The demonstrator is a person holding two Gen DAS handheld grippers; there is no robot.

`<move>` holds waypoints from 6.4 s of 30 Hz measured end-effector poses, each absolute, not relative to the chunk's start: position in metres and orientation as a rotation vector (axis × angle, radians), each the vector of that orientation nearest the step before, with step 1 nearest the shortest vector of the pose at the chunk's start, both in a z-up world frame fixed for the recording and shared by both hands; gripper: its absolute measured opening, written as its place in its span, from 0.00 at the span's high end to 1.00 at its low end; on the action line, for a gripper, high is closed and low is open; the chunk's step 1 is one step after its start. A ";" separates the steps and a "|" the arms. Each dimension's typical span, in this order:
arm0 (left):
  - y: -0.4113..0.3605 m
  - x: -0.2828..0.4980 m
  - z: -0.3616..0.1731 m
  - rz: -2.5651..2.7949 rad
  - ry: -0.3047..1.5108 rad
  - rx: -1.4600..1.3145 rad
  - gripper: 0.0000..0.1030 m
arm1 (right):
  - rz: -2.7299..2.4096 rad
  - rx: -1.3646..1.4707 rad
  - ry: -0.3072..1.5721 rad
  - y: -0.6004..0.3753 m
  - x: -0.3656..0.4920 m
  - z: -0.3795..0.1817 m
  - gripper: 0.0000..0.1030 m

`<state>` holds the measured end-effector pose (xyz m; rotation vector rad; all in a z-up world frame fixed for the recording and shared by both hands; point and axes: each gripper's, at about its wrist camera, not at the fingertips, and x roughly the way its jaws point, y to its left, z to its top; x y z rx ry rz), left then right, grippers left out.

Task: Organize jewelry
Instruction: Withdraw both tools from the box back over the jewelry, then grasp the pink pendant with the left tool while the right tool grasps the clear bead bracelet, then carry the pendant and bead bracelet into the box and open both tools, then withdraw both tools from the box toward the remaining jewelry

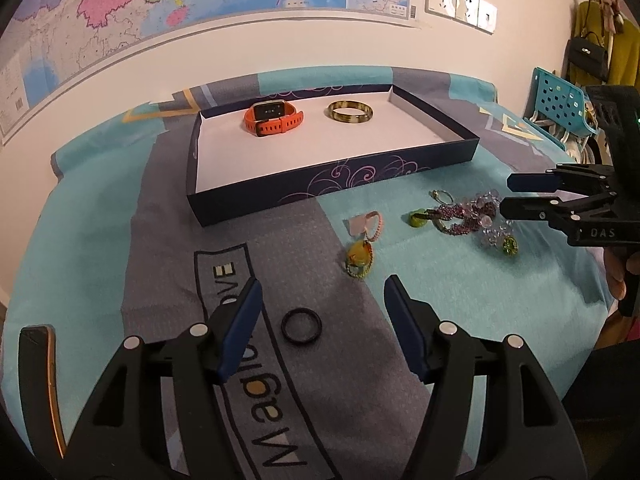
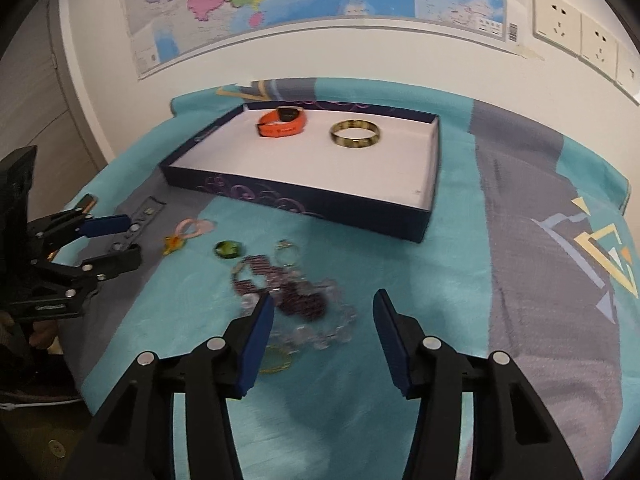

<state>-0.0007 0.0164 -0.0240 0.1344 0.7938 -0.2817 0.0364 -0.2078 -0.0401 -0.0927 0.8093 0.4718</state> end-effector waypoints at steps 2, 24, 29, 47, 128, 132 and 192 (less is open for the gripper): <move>0.015 -0.002 -0.023 -0.285 0.790 0.140 0.39 | 0.500 -0.102 0.806 -0.202 0.031 -0.039 0.58; -0.006 0.019 -0.020 -0.321 0.775 0.174 0.43 | 0.522 -0.098 0.847 -0.180 0.033 -0.054 0.92; -0.012 0.029 -0.021 -0.338 0.788 0.185 0.56 | 0.524 -0.031 0.824 -0.197 0.036 -0.043 0.93; -0.024 0.061 -0.033 -0.383 0.882 0.162 0.84 | 0.512 0.050 0.720 -0.222 0.051 -0.007 0.93; 0.002 0.131 0.015 -0.331 0.776 0.112 0.87 | 0.461 0.044 0.678 -0.194 0.169 0.015 0.93; 0.003 0.140 0.010 -0.321 0.790 0.115 0.87 | 0.439 0.045 0.677 -0.194 0.178 0.014 0.93; 0.024 0.123 0.028 -0.236 0.738 0.113 0.40 | 0.494 0.008 0.752 -0.193 0.127 -0.010 0.57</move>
